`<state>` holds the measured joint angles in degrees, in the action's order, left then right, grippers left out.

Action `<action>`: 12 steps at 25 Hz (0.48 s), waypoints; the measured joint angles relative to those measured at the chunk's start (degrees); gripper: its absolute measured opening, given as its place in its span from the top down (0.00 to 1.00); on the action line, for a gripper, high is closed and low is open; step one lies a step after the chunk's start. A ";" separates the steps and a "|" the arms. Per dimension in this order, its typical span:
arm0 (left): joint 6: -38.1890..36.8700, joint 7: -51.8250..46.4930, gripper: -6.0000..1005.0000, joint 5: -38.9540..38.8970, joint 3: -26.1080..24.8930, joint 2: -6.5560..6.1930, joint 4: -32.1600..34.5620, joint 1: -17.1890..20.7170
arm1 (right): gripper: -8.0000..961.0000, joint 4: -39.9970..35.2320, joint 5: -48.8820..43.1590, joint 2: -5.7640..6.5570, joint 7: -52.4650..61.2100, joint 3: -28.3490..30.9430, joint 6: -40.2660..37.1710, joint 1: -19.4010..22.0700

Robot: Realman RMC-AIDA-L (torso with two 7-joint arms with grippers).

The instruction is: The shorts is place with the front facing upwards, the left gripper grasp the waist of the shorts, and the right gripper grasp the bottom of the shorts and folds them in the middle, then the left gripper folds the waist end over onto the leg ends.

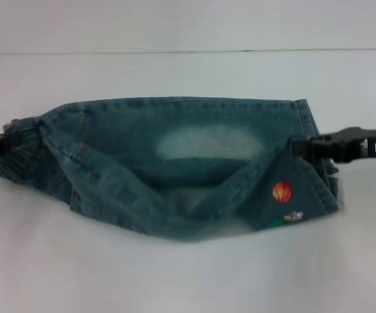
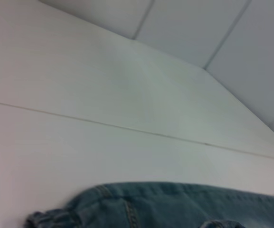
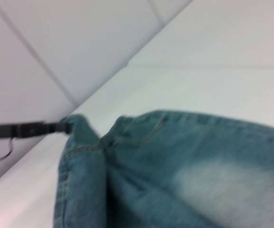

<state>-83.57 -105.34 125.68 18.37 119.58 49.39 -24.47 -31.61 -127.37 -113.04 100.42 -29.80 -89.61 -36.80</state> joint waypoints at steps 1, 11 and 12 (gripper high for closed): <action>0.94 -0.13 0.90 -0.45 0.00 0.17 -0.18 -0.01 | 0.95 0.65 1.67 -0.03 -0.60 0.01 1.48 0.40; 7.25 0.22 0.90 -4.73 -0.12 1.24 -2.24 1.32 | 0.95 3.56 11.82 -1.95 -6.88 0.02 16.02 3.36; 7.67 0.28 0.90 -5.13 -0.14 1.24 -2.56 1.45 | 0.95 3.59 11.95 -2.26 -7.69 0.03 17.61 3.36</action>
<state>-75.91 -105.06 120.55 18.23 120.82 46.83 -23.02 -28.03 -115.42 -115.30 92.73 -29.78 -72.00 -33.44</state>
